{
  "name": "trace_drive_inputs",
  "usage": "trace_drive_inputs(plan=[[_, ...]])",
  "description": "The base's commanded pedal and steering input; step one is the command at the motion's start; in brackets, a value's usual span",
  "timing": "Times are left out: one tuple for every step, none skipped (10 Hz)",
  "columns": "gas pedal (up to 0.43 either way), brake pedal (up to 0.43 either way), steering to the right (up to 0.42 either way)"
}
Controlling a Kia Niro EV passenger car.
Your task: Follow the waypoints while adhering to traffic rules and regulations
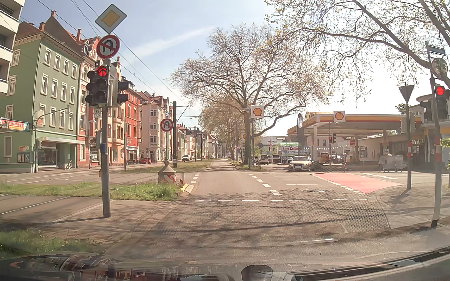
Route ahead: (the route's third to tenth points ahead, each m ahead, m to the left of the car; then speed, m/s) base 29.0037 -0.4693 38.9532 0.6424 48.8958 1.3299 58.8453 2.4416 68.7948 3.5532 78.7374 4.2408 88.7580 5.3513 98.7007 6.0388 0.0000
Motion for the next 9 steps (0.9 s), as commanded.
trace_drive_inputs(plan=[[0.0,0.22,-0.003],[0.0,0.22,-0.003],[0.0,0.22,-0.003],[0.0,0.22,-0.003],[0.0,0.22,-0.003],[0.0,0.22,-0.003],[0.0,0.22,-0.003],[0.0,0.22,-0.003],[0.0,0.22,-0.003]])
